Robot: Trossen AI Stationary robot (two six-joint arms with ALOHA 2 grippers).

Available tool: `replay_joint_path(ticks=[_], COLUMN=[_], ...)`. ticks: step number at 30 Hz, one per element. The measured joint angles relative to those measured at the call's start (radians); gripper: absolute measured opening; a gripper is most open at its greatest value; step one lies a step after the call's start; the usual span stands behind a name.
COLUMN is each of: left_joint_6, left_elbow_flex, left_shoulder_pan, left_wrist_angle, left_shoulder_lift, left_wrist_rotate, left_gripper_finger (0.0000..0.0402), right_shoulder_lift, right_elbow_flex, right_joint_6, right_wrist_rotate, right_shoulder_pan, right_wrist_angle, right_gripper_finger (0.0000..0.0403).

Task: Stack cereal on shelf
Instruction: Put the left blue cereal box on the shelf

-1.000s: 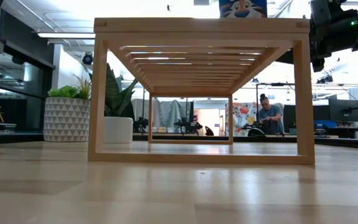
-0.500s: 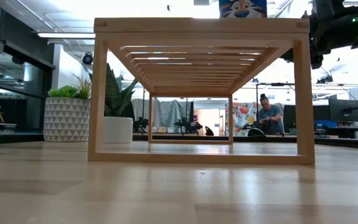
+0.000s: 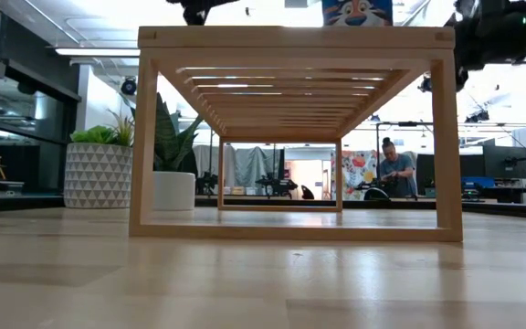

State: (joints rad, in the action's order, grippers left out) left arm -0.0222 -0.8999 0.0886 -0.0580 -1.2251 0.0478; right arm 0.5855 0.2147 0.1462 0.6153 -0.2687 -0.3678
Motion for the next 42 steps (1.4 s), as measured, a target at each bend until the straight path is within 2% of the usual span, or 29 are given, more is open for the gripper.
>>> replay_joint_path(ticks=[1,4,7,11,15,18,22,24,27,30,42], left_joint_6=[0.000,-0.001,-0.002,-0.001,0.029,0.032,0.033,0.033,0.030,0.032,0.033], left_elbow_flex=[0.042,0.128,0.151,0.151,0.151,0.151,0.151,0.151,0.151,0.151,0.151], left_shoulder_pan=[0.005,0.012,0.012,0.015,0.028,0.033,0.033,0.033,0.034,0.039,0.040], left_wrist_angle=[-0.076,-0.202,-0.239,-0.232,-0.232,-0.229,-0.233,-0.232,-0.232,-0.232,-0.238], left_shoulder_lift=[0.004,0.001,-0.006,-0.006,-0.006,-0.006,-0.007,-0.007,-0.007,-0.007,-0.007], left_wrist_rotate=[-0.005,-0.005,0.025,0.054,0.054,0.065,0.067,0.068,0.068,0.068,0.069], left_gripper_finger=[0.0008,0.0002,0.0004,0.0001,0.0001,0.0001,0.0001,0.0001,0.0000,0.0001,0.0000], right_shoulder_lift=[0.008,0.058,0.132,0.240,0.346,0.421,0.498,0.526,0.546,0.550,0.555], right_elbow_flex=[0.014,0.066,0.145,0.287,0.423,0.489,0.558,0.590,0.637,0.650,0.648], right_joint_6=[-0.009,-0.015,-0.024,0.028,0.111,0.122,0.104,0.141,0.265,0.354,0.369], right_wrist_rotate=[-0.030,-0.121,-0.118,-0.086,0.001,0.057,0.080,0.144,0.267,0.315,0.266], right_shoulder_pan=[0.000,-0.012,-0.060,-0.157,-0.270,-0.342,-0.398,-0.414,-0.423,-0.411,-0.290], right_wrist_angle=[-0.002,0.004,0.110,0.318,0.503,0.554,0.557,0.614,0.757,0.836,0.840], right_gripper_finger=[0.0013,0.0015,0.0003,0.0002,0.0001,0.0001,0.0000,0.0000,0.0000,0.0000,0.0000])
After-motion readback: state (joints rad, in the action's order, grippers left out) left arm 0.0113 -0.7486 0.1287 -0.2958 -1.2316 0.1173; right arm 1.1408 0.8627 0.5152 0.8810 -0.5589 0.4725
